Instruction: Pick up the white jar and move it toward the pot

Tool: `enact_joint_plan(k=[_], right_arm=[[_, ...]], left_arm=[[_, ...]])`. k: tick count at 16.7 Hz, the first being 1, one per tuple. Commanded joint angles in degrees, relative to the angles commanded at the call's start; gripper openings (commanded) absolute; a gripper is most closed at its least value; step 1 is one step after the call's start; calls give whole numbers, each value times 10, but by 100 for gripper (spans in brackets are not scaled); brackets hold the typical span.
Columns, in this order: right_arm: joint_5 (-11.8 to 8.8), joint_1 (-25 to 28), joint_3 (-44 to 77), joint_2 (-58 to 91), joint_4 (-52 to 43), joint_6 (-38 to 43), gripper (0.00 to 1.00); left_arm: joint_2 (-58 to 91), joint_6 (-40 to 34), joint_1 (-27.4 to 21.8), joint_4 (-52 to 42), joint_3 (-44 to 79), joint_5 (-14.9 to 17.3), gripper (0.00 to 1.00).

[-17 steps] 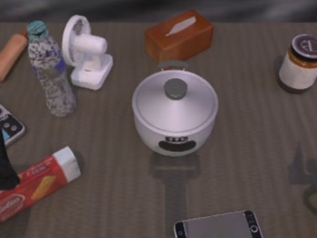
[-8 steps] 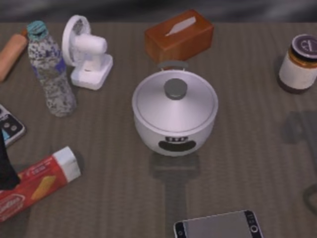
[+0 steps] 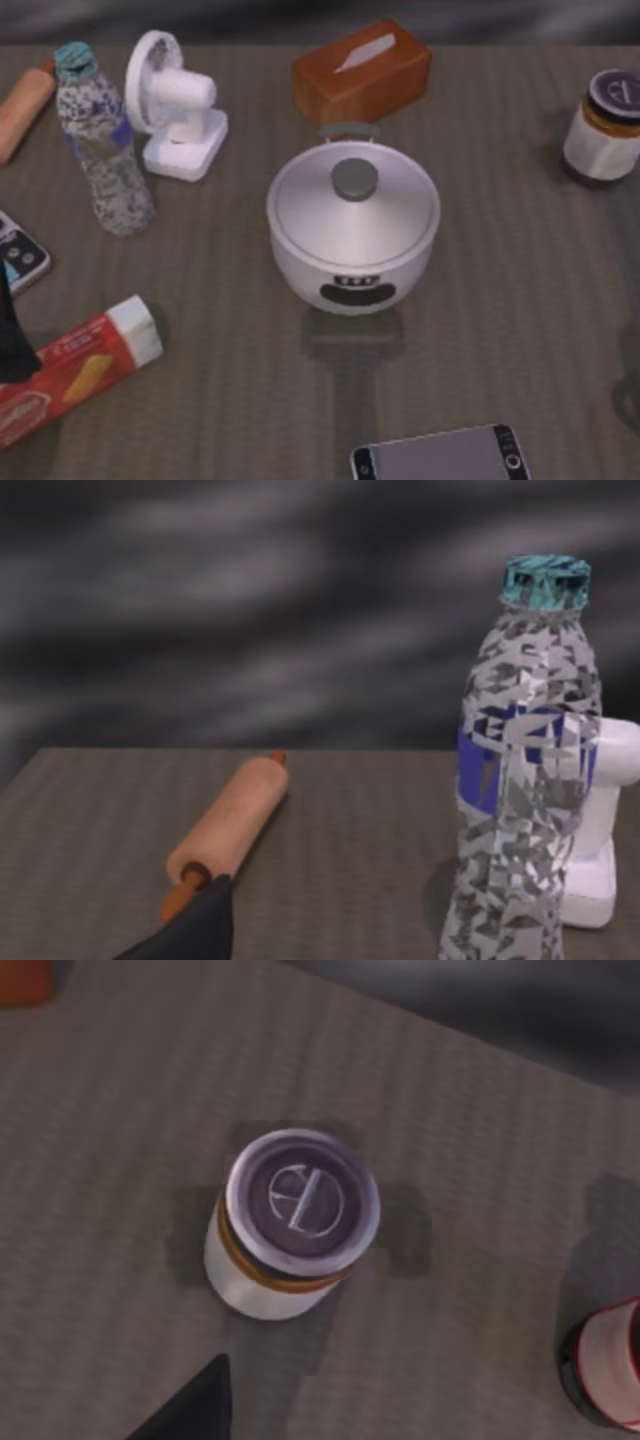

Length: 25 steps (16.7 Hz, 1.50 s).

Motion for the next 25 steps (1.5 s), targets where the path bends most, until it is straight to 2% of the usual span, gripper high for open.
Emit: enact_joint_plan(k=[7, 13, 17, 25], right_arm=[[-21, 1, 404, 393, -223, -100, 100], [-37, 6, 641, 624, -349, -160, 100], [-43, 8, 708, 689, -383, -177, 100], [-43, 7, 700, 690, -375, -178, 100]], left_arm=[[0, 0, 0, 0, 0, 0, 100], [0, 0, 0, 0, 0, 0, 100], [0, 0, 0, 0, 0, 0, 100], [0, 0, 0, 0, 0, 0, 100]])
